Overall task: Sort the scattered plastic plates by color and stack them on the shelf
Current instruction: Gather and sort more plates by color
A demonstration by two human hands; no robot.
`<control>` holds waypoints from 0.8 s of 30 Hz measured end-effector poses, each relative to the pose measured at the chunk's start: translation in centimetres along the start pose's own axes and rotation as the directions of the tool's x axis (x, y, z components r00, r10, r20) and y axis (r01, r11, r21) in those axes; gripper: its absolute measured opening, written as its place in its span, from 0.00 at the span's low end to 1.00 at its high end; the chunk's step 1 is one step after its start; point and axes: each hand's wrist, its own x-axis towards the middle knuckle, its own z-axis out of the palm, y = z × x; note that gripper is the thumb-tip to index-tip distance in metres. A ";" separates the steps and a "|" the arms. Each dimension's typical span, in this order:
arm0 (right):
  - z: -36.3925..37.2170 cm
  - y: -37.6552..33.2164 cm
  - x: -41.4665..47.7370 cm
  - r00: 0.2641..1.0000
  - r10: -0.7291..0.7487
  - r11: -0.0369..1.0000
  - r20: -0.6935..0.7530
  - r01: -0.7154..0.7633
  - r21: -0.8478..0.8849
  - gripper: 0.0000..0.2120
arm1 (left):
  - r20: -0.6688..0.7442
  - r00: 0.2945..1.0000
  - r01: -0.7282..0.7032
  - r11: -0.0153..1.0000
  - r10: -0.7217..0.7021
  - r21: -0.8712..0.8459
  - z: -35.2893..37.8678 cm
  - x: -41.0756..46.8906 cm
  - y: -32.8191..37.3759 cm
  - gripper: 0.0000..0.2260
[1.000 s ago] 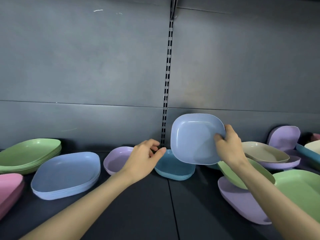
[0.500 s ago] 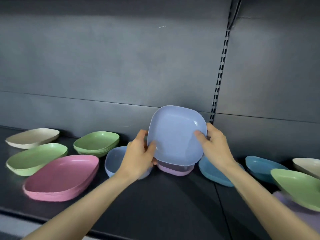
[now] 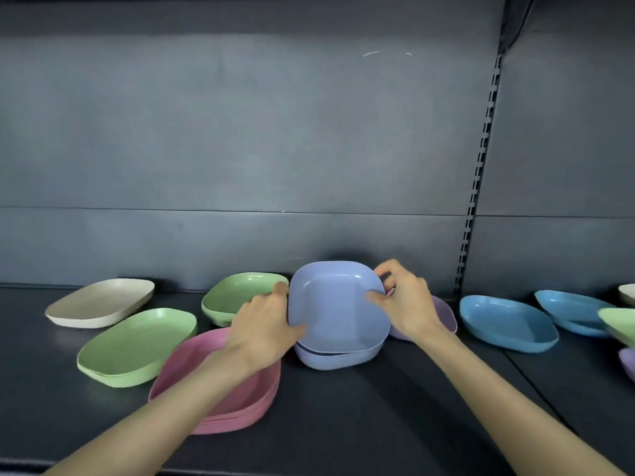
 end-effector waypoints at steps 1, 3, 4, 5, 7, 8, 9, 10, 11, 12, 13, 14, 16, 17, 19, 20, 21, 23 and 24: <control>0.3 0.0 0.1 1.000 0.023 1.000 0.009 -0.023 -0.019 0.08 | 0.017 1.000 -0.010 0.999 0.010 0.033 0.0 0.3 -0.2 0.18; 0.7 0.1 0.4 0.998 0.058 0.998 0.034 -0.057 -0.029 0.07 | 0.047 0.998 -0.035 0.995 0.031 0.094 0.1 0.8 -0.4 0.16; 0.9 0.2 0.7 0.997 0.065 0.997 0.051 -0.063 -0.033 0.07 | 0.062 0.997 -0.047 0.991 0.040 0.125 0.1 1.2 -0.5 0.14; 1.1 0.3 1.0 0.995 0.066 0.997 0.070 -0.063 -0.043 0.07 | 0.076 0.996 -0.060 0.985 0.048 0.159 0.0 1.5 -0.6 0.13; 1.5 0.8 1.6 0.991 0.069 0.996 0.116 -0.060 -0.073 0.07 | 0.106 0.993 -0.074 0.972 0.051 0.223 0.1 2.0 -0.8 0.12; 1.8 1.1 1.9 0.988 0.066 0.994 0.139 -0.053 -0.091 0.07 | 0.123 0.991 -0.076 0.966 0.047 0.246 0.3 2.1 -1.0 0.12; 2.0 1.3 2.2 0.986 0.058 0.993 0.159 -0.041 -0.112 0.08 | 0.136 0.990 -0.078 0.961 0.043 0.266 0.5 2.2 -1.1 0.13; 2.2 1.5 2.3 0.983 0.052 0.991 0.173 -0.028 -0.133 0.09 | 0.144 0.989 -0.079 0.957 0.040 0.279 0.7 2.2 -1.3 0.14; 2.3 1.7 2.4 0.982 0.042 0.987 0.183 -0.012 -0.160 0.09 | 0.149 0.988 -0.081 0.955 0.039 0.284 0.8 2.3 -1.4 0.15; 2.4 2.0 2.5 0.981 0.034 0.980 0.191 0.005 -0.200 0.09 | 0.152 0.988 -0.083 0.956 0.041 0.282 0.8 2.4 -1.6 0.16; 2.4 2.1 2.6 0.979 0.030 0.967 0.202 0.023 -0.252 0.10 | 0.158 0.987 -0.085 0.957 0.042 0.276 0.7 2.4 -1.7 0.17; 2.3 2.2 2.6 0.975 0.033 0.952 0.219 0.036 -0.305 0.11 | 0.169 0.985 -0.087 0.958 0.042 0.272 0.6 2.4 -1.7 0.17; 2.1 2.2 2.5 0.964 0.044 0.926 0.261 0.059 -0.373 0.13 | 0.189 0.981 -0.097 0.960 0.047 0.261 0.3 2.4 -1.7 0.18; 1.9 2.0 2.5 0.961 0.042 0.919 0.275 0.071 -0.388 0.14 | 0.195 0.979 -0.103 0.964 0.055 0.245 0.1 2.4 -1.6 0.17; 1.2 1.5 2.3 0.961 0.042 0.923 0.275 0.068 -0.379 0.17 | 0.194 0.977 -0.122 0.978 0.088 0.167 -0.4 2.7 -1.3 0.16; 0.6 1.2 2.3 0.963 0.042 0.935 0.267 0.057 -0.350 0.19 | 0.188 0.976 -0.136 0.985 0.113 0.110 -0.6 2.9 -1.1 0.16; -0.1 0.9 2.2 0.965 0.036 0.946 0.259 0.051 -0.319 0.20 | 0.181 0.973 -0.156 0.986 0.144 0.053 -0.8 3.1 -0.7 0.18; -2.1 0.5 1.8 0.973 0.025 0.948 0.229 0.050 -0.313 0.21 | 0.166 0.959 -0.230 0.973 0.230 -0.021 -1.0 3.6 0.5 0.21; -3.2 0.4 1.6 0.979 0.020 0.940 0.201 0.050 -0.337 0.21 | 0.155 0.948 -0.276 0.961 0.278 -0.037 -1.1 3.8 1.2 0.22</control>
